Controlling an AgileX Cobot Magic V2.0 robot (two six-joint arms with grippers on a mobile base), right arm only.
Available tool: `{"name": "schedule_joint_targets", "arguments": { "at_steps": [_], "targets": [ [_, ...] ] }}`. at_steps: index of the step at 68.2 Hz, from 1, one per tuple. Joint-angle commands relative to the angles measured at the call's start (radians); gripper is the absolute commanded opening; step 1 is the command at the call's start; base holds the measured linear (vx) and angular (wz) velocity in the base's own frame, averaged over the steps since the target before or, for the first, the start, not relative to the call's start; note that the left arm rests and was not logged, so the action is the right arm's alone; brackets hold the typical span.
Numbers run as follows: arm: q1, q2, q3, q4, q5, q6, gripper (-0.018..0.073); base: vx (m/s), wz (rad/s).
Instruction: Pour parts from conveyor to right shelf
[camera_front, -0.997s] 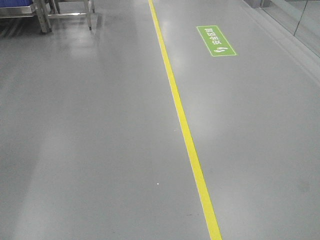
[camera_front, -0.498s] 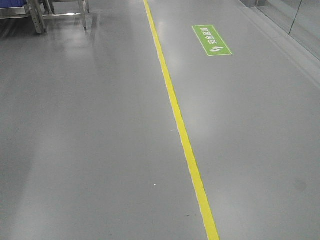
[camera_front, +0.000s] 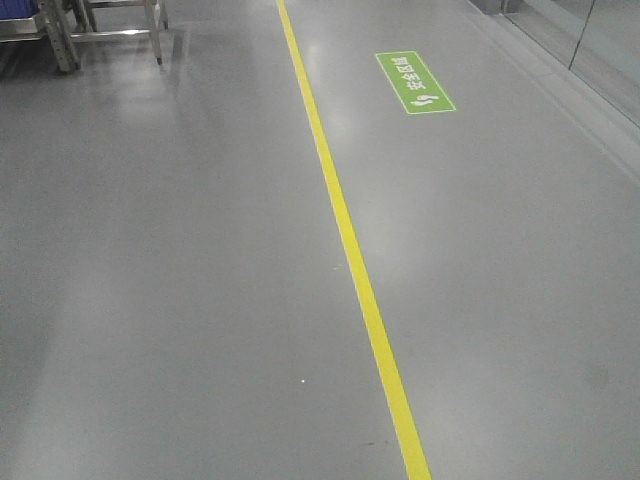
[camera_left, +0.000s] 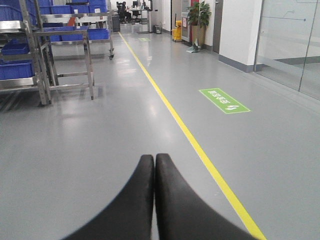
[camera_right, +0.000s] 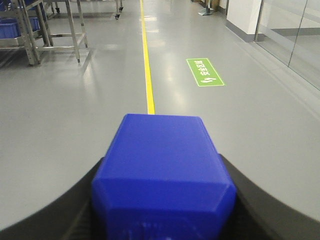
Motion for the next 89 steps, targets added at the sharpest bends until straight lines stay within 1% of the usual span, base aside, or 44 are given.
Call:
{"name": "schedule_joint_targets", "arguments": {
  "at_steps": [1,41,89],
  "targets": [
    [-0.002,0.016,-0.024,0.001,-0.077,-0.001,-0.0006,0.11,-0.11],
    [-0.002,0.016,-0.024,0.001,-0.077,-0.001,-0.0006,0.20,-0.06],
    [-0.002,0.016,-0.024,0.001,-0.072,-0.001,-0.0006,0.38,0.14]
  ]
}}
